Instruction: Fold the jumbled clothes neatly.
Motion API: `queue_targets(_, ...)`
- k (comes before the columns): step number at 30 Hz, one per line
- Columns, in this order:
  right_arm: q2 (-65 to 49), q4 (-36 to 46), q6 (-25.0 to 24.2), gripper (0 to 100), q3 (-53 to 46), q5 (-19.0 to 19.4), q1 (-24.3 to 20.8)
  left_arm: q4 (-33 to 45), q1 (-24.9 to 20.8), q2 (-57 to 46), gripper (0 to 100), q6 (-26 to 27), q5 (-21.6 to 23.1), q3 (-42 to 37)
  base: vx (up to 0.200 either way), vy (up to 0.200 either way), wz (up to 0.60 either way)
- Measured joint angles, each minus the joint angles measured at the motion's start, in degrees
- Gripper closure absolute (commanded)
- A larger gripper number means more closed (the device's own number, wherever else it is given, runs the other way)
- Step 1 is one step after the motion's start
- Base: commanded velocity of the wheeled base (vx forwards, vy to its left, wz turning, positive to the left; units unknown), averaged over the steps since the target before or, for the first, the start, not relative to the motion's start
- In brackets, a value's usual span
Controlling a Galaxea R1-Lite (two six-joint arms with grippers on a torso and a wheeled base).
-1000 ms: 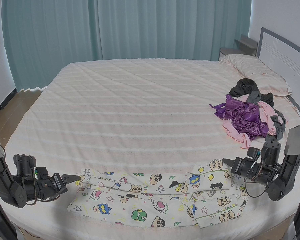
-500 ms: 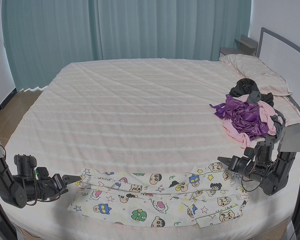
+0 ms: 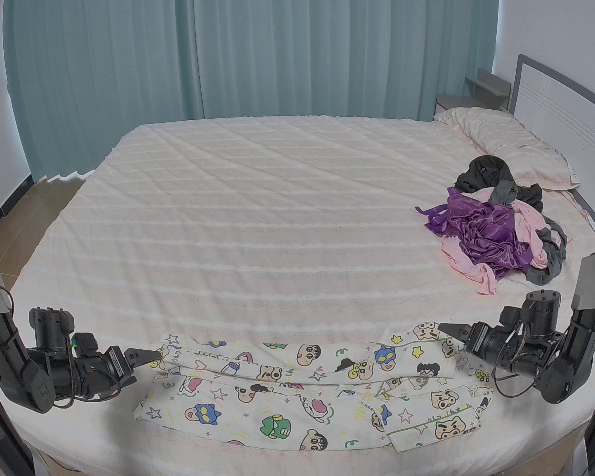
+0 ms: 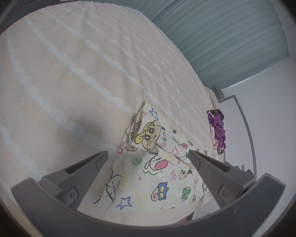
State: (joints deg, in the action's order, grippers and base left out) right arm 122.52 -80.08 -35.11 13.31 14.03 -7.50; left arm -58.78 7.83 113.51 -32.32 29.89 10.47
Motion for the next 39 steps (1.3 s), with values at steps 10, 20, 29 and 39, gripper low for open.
queue_targets(10, 5.92, -5.25, -1.65, 0, -2.49, 0.2, -2.47, 0.0, -0.96, 0.05, 0, 0.11, 0.0, -0.24, 0.0, 0.0, 0.0)
queue_targets(20, 10.69, -7.18, -0.91, 0, -2.1, 0.24, -2.34, -0.01, -1.22, 0.13, 0, 0.18, -0.01, -0.26, 0.0, 0.0, 0.0)
queue_targets(29, 12.19, -7.34, -0.55, 100, -0.52, 0.22, -2.28, 0.0, -1.18, 0.2, 0, 0.11, -0.01, -0.3, 0.0, 0.0, 0.0)
queue_targets(39, 9.05, -8.87, -0.94, 100, -5.88, 0.17, -2.01, 0.0, -1.19, 0.13, 0, 0.16, -0.09, -0.34, 0.0, 0.0, 0.0)
